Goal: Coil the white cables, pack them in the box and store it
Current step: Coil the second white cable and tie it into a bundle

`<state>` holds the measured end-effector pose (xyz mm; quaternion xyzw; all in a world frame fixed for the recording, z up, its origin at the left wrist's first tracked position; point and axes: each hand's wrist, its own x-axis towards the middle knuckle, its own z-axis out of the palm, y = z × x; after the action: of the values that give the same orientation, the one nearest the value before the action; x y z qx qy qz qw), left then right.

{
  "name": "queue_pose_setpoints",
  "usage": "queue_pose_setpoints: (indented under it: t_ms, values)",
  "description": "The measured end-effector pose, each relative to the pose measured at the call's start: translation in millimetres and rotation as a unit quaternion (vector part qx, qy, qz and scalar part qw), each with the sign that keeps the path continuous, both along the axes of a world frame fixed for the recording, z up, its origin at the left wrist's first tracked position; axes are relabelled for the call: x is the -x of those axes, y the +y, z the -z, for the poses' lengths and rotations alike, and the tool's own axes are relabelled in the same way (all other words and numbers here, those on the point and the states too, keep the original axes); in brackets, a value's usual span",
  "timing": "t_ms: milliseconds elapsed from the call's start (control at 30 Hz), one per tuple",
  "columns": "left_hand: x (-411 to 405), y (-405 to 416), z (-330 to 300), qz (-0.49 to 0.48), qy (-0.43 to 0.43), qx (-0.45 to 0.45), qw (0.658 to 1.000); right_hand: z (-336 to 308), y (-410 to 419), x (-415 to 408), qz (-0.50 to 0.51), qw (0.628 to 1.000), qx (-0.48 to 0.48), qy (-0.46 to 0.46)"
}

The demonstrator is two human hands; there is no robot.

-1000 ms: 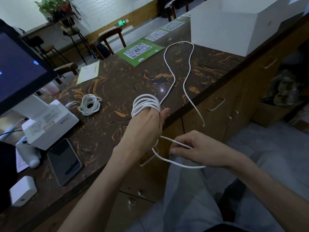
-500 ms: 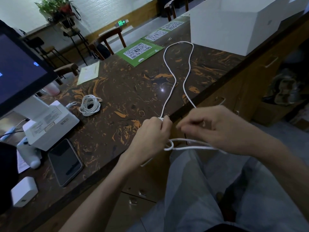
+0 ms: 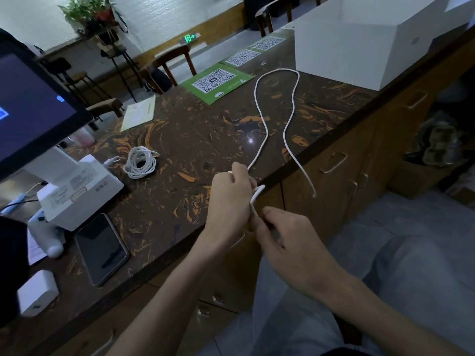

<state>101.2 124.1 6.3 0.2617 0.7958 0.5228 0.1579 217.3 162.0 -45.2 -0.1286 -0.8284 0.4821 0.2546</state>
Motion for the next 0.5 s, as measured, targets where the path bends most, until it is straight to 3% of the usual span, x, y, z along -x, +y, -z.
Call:
queue_pose_setpoints:
  t_ms: [133, 233, 300, 400, 500]
  values:
    - [6, -3, 7, 0.03, 0.176, 0.012, 0.984, -10, -12, -3, -0.025, 0.998, 0.003, 0.058]
    - [8, -10, 13, 0.064, 0.326, 0.089, 0.939, -22, -1, -8, -0.039, 0.994, 0.051, 0.084]
    - [11, -16, 18, 0.117, 0.362, 0.122, 0.917, -30, 17, -12, -0.04, 0.994, 0.035, 0.091]
    - [18, -26, 18, 0.186, 0.378, 0.152, 0.894, -37, 49, -14, -0.038, 0.998, -0.027, 0.034]
    - [23, -38, 10, 0.246, 0.46, 0.209, 0.827, -40, 74, -17, -0.051, 0.994, -0.077, -0.064]
